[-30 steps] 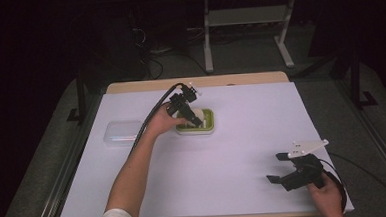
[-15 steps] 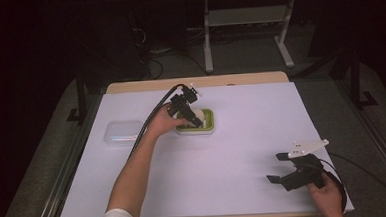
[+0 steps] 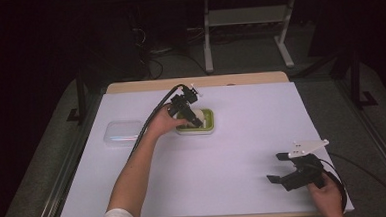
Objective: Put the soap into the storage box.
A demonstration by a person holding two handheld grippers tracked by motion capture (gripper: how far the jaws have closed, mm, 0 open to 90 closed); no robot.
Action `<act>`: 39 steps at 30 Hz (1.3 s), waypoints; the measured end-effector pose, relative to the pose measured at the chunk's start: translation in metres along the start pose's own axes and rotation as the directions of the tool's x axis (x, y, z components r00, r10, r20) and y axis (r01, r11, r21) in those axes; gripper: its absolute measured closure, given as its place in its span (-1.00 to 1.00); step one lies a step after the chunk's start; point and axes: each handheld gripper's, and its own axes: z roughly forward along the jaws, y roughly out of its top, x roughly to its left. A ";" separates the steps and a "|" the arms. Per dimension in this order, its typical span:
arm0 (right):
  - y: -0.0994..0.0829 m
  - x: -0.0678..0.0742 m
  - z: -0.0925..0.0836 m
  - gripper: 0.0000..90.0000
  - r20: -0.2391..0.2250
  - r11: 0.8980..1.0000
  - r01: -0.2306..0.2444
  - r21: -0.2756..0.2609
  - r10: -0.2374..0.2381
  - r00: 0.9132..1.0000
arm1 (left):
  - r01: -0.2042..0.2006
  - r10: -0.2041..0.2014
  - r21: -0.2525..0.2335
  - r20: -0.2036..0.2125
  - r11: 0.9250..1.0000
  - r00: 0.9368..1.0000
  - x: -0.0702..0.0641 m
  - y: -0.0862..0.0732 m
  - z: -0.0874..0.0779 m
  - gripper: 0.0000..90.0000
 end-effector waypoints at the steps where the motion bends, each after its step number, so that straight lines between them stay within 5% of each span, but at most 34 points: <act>1: 0.000 0.000 0.000 -0.70 0.002 1.000 0.002 0.001 -0.002 1.000 | 0.003 -0.003 -0.003 0.000 1.000 1.000 0.000 0.000 0.000 -0.47; 39: 0.002 0.003 0.002 -0.70 -0.002 1.000 0.009 0.005 -0.009 1.000 | -0.005 0.005 -0.006 -0.018 1.000 1.000 -0.005 -0.007 -0.009 -0.56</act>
